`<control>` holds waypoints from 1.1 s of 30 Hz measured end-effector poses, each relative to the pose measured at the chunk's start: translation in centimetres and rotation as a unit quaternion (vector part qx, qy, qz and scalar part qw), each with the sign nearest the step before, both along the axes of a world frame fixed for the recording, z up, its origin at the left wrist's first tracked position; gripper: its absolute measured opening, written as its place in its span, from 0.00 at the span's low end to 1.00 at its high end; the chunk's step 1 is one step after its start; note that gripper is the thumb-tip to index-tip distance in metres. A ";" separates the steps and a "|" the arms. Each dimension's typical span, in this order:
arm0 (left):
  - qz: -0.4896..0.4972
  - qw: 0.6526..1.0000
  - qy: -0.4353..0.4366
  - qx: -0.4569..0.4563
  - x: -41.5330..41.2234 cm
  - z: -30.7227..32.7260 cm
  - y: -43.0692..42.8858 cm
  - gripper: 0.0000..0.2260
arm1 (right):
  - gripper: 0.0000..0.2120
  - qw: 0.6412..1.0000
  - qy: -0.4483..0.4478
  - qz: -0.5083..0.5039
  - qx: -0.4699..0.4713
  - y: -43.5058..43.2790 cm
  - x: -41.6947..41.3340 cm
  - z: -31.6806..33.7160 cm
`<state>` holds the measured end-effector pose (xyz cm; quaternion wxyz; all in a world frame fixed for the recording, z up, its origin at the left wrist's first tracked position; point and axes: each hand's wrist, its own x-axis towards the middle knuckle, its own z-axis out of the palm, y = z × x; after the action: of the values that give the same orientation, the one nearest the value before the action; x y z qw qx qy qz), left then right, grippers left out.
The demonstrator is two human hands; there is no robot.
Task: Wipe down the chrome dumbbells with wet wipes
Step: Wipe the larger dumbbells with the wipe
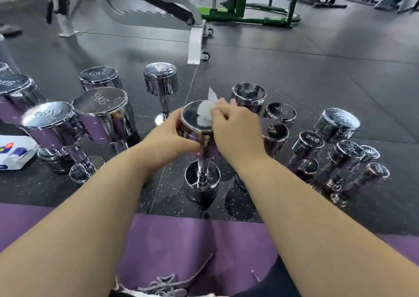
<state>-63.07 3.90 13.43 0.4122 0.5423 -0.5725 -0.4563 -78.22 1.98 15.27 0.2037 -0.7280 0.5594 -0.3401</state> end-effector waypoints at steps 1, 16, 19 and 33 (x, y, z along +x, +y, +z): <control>0.003 1.000 -0.006 0.007 0.0 -0.2 0.2 0.35 | 0.13 0.999 0.030 -0.010 0.017 -0.1 0.7 0.3; 0.179 0.982 0.054 0.032 -1.8 0.5 -0.6 0.20 | 0.22 0.939 -0.298 -0.117 0.122 1.7 -0.5 -2.4; 0.188 0.979 0.072 0.004 -3.1 -0.7 -0.5 0.18 | 0.21 0.909 -0.340 -0.134 0.199 -0.5 -0.4 -3.0; 0.244 0.966 0.078 -0.012 -3.7 -0.7 -1.0 0.14 | 0.20 0.900 -0.424 -0.059 0.078 3.1 1.8 -5.1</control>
<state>-66.75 2.87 12.75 0.5614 0.6231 -0.3942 -0.3757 -76.38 5.09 10.15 0.4568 -0.4624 0.4869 -0.5835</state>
